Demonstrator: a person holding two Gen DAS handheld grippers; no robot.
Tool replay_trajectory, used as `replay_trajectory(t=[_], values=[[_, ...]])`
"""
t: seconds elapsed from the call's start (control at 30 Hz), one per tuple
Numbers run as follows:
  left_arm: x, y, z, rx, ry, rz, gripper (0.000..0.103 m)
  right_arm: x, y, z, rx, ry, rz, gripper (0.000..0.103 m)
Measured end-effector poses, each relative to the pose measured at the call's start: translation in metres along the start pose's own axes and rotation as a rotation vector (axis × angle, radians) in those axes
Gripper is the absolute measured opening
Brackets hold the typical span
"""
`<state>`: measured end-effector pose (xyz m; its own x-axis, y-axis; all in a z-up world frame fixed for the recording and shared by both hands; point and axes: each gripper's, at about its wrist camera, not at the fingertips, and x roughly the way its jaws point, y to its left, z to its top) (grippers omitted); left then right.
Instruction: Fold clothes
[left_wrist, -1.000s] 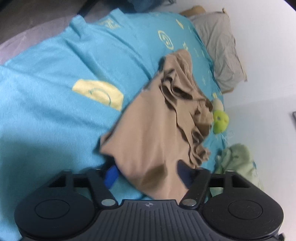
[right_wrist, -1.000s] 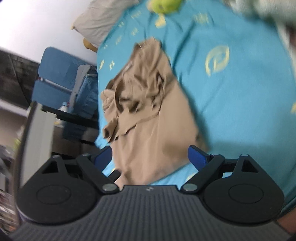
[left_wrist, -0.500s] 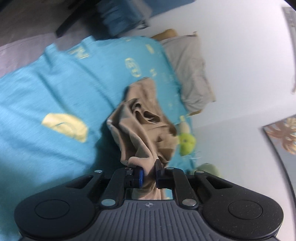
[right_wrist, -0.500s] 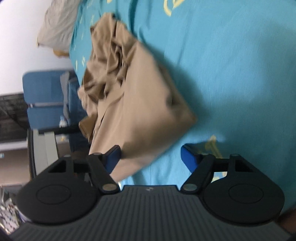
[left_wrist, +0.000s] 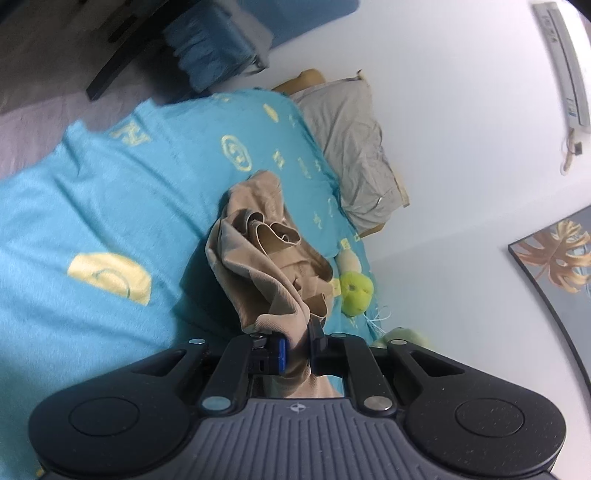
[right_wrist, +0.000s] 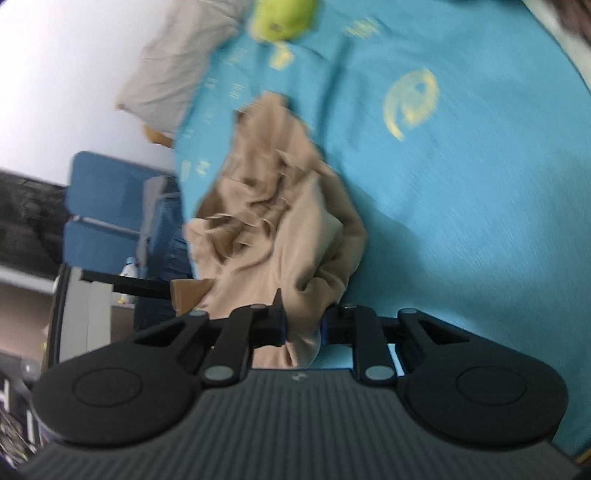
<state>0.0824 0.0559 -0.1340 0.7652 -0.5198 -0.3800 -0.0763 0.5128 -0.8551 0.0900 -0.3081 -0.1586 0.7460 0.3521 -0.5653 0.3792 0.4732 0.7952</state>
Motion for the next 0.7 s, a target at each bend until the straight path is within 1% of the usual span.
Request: replay_trajectory(t=[0.13, 0.23, 0.33, 0.4, 0.53, 0.63, 0.7], values=[[-0.015, -0.021, 0.009, 0.023, -0.028, -0.027, 0.011, -0.018, 0.024, 0.008, -0.092, -0.055, 0.080, 0.018], [-0.031, -0.047, 0.013, 0.056, -0.053, -0.048, 0.011, -0.039, 0.048, 0.012, -0.180, -0.094, 0.123, 0.017], [-0.054, -0.076, 0.011, 0.100, -0.068, -0.058, 0.010, -0.064, 0.064, 0.015, -0.208, -0.112, 0.154, 0.017], [-0.073, -0.090, 0.005, 0.112, -0.066, -0.051, 0.011, -0.085, 0.066, 0.011, -0.216, -0.110, 0.168, 0.017], [-0.119, -0.103, -0.021, 0.129, -0.039, -0.015, 0.011, -0.127, 0.062, -0.009, -0.231, -0.073, 0.160, 0.017], [-0.150, -0.098, -0.045, 0.103, -0.011, 0.011, 0.011, -0.151, 0.047, -0.026, -0.230, -0.030, 0.143, 0.017], [-0.158, -0.092, -0.055, 0.083, 0.010, 0.027, 0.011, -0.161, 0.037, -0.035, -0.228, -0.010, 0.122, 0.017]])
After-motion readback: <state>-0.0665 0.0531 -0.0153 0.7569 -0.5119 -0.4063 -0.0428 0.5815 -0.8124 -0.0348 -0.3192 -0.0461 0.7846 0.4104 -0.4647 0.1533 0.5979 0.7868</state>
